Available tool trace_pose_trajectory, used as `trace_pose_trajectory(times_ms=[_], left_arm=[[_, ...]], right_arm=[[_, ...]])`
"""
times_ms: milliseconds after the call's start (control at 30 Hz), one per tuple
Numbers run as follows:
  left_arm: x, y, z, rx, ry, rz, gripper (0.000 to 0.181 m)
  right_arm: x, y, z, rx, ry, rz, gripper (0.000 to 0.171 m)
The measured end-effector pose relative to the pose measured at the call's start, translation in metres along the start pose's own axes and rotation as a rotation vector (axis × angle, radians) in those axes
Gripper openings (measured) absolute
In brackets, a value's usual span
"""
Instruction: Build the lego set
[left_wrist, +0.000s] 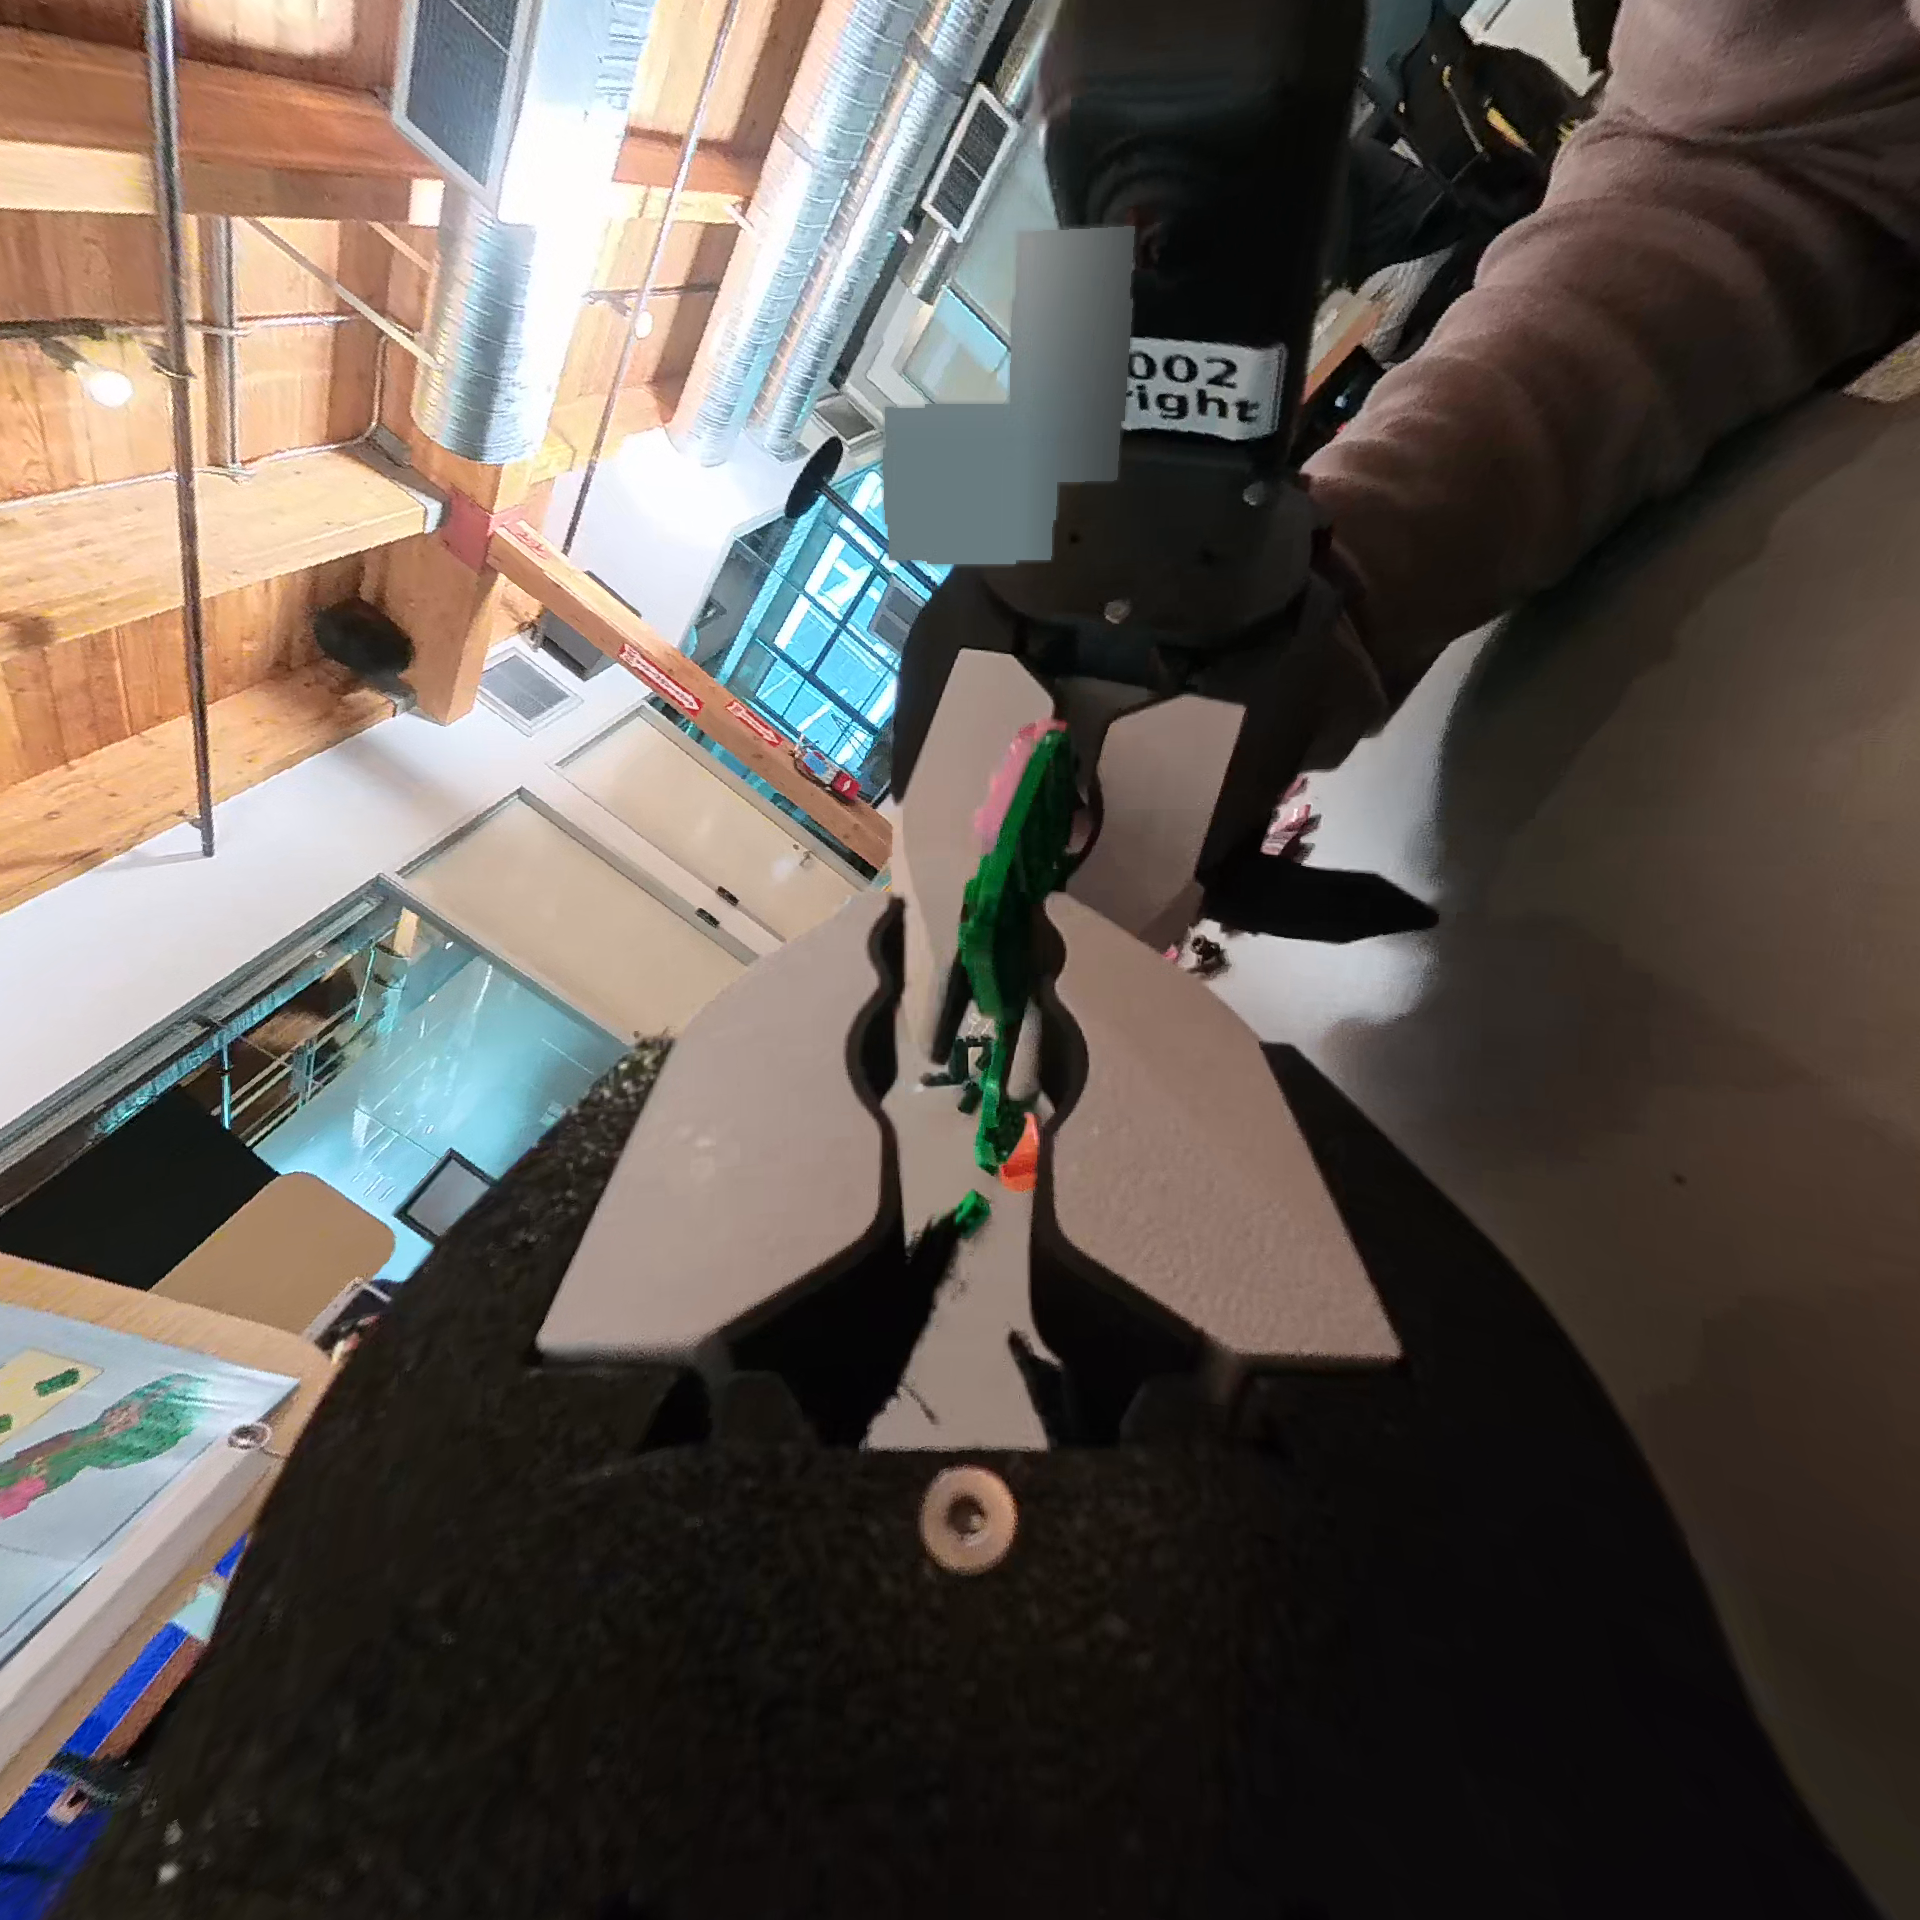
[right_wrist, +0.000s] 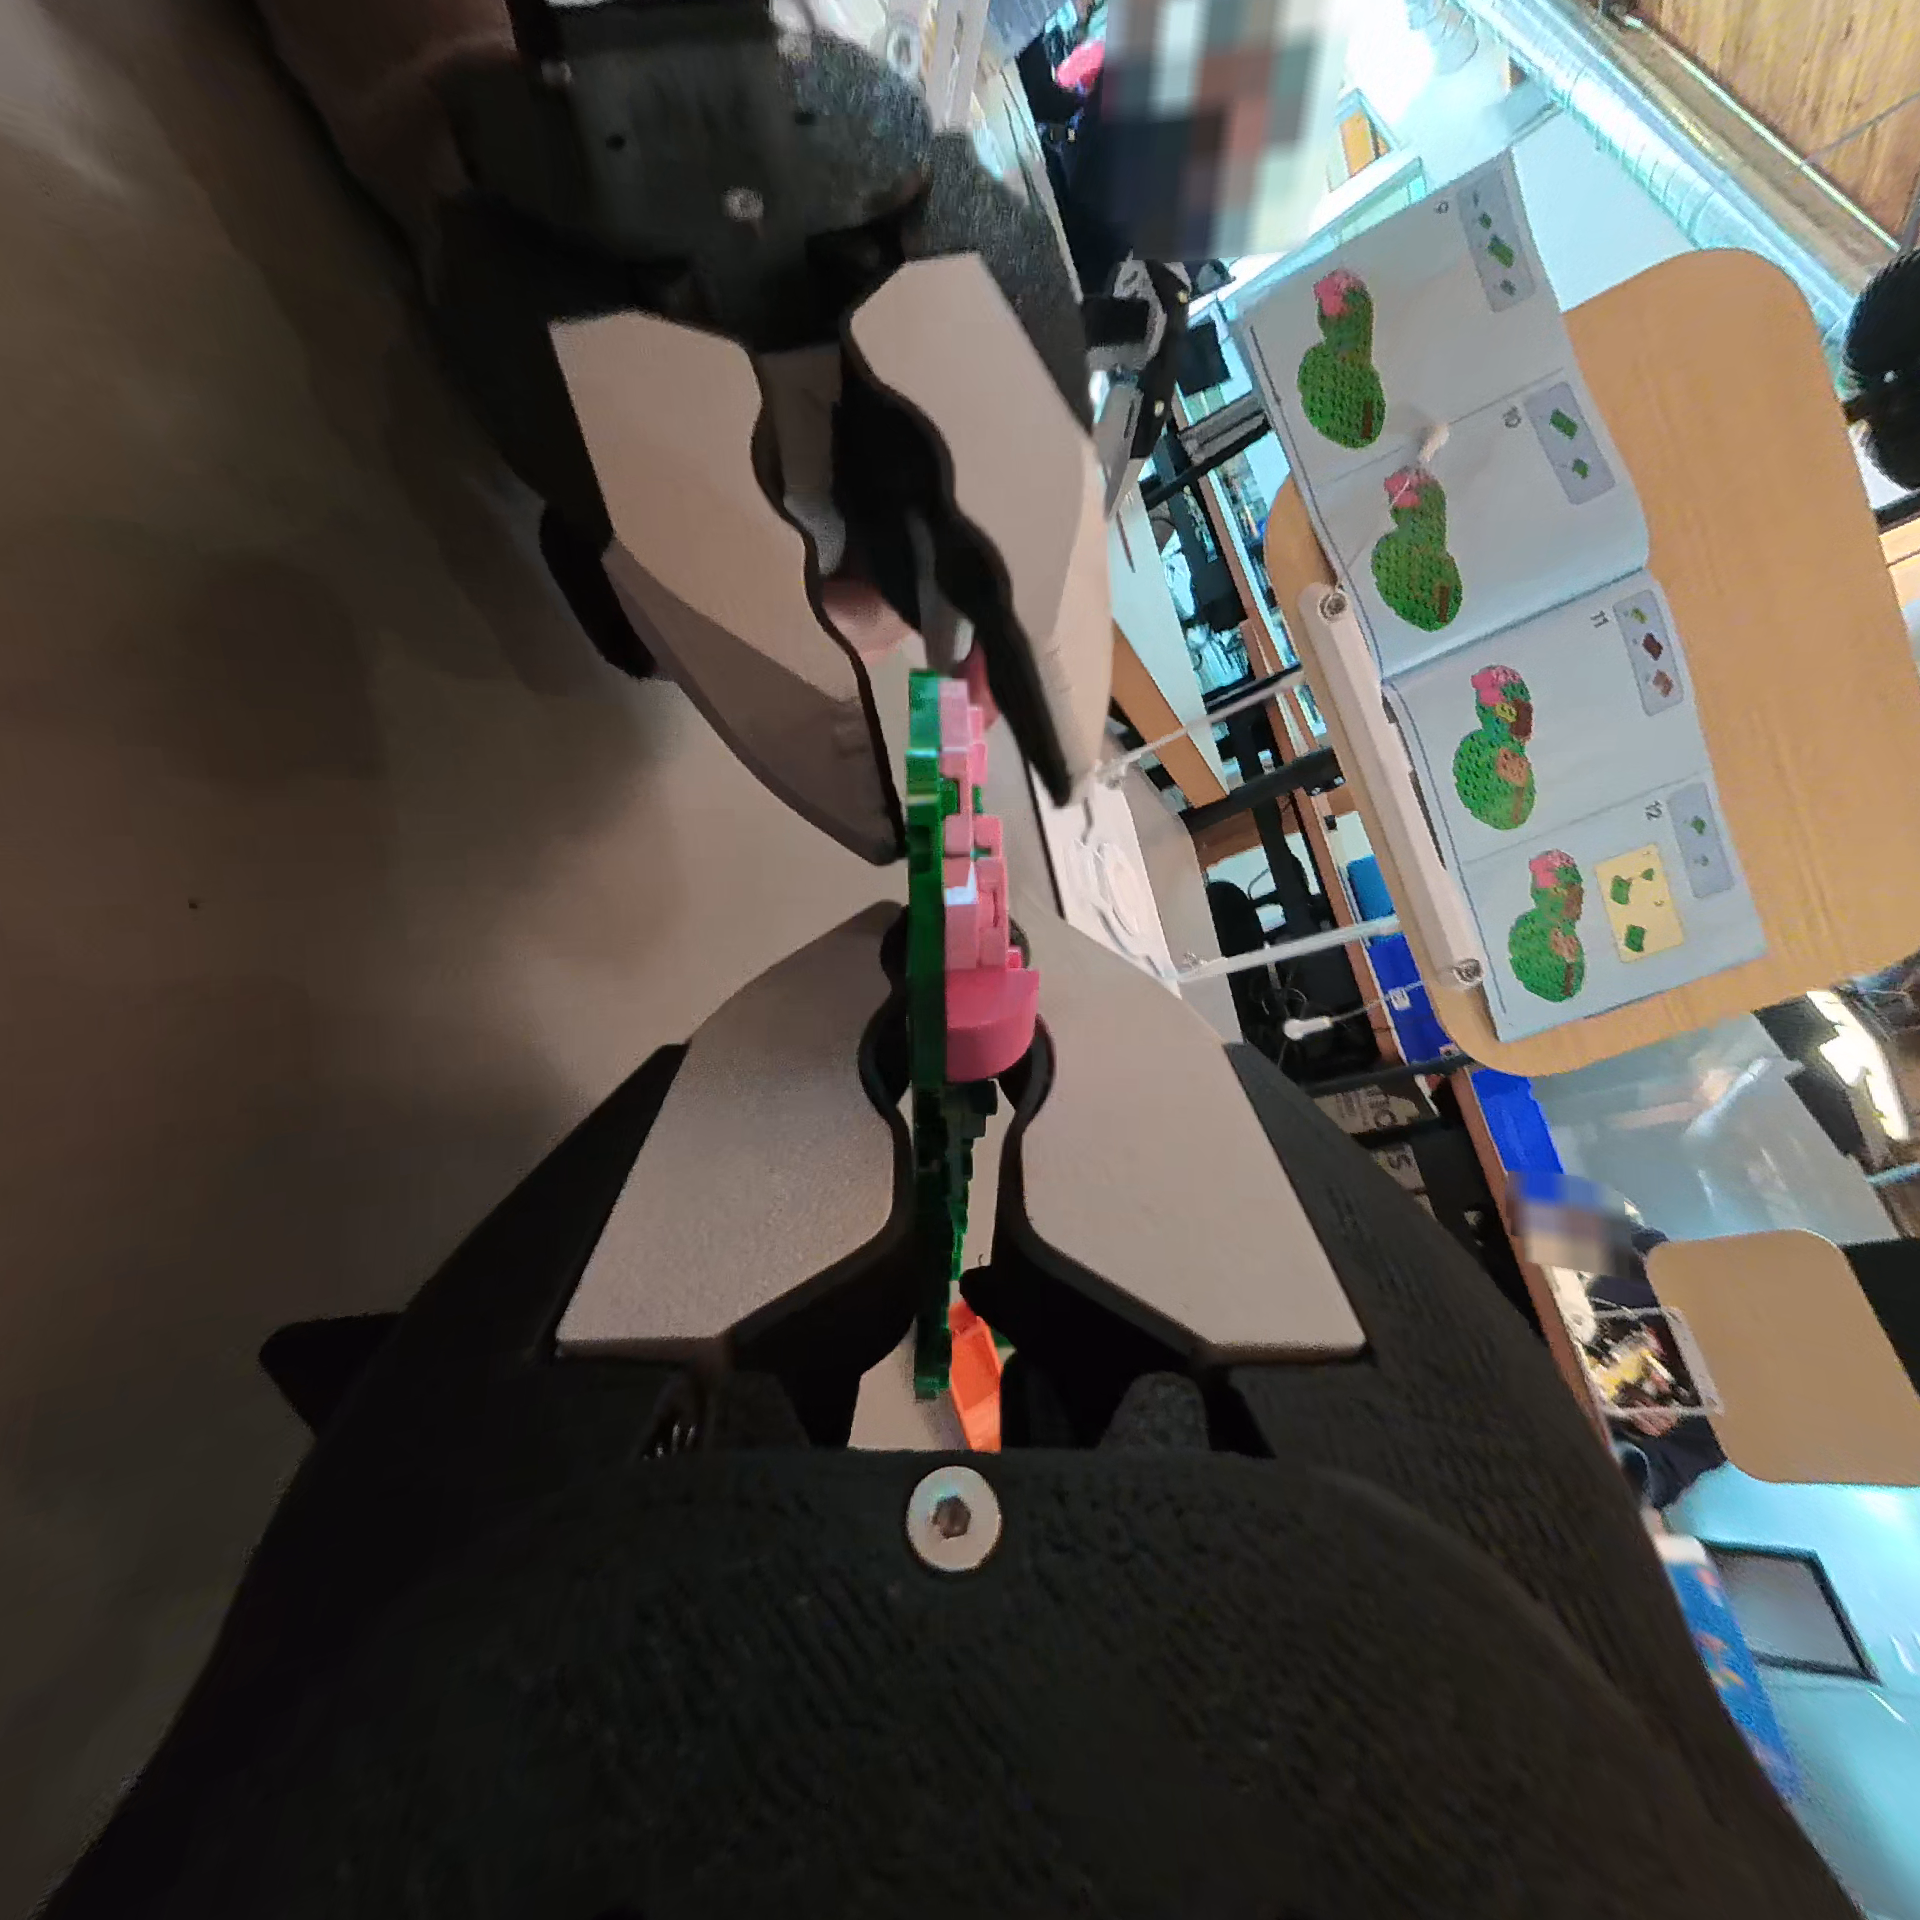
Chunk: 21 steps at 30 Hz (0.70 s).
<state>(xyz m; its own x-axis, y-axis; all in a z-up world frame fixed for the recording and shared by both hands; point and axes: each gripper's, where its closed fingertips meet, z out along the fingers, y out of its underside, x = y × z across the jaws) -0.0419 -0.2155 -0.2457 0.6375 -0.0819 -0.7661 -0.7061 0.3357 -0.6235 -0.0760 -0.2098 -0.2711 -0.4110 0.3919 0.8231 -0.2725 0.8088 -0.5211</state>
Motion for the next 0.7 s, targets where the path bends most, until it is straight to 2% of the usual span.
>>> trace_pose_trajectory(times_ms=[167, 333, 433, 500, 700], left_arm=[[0.006, 0.003, 0.002, -0.036, -0.001, 0.100, 0.025], [0.015, 0.015, 0.006, -0.117, 0.004, 0.268, 0.013], [0.012, 0.016, 0.004, -0.106, 0.007, 0.264, 0.010], [0.010, 0.014, 0.002, -0.082, 0.011, 0.248, 0.008], [0.010, 0.011, -0.001, -0.029, 0.034, 0.206, 0.008]], right_arm=[[-0.002, 0.014, 0.004, -0.129, 0.006, -0.077, 0.011], [-0.010, 0.021, 0.008, -0.164, -0.034, -0.058, 0.011], [-0.006, 0.021, 0.007, -0.150, -0.017, -0.068, 0.027], [-0.003, 0.024, 0.004, -0.147, -0.010, -0.085, 0.029], [0.009, 0.033, -0.001, -0.175, 0.069, -0.184, 0.014]])
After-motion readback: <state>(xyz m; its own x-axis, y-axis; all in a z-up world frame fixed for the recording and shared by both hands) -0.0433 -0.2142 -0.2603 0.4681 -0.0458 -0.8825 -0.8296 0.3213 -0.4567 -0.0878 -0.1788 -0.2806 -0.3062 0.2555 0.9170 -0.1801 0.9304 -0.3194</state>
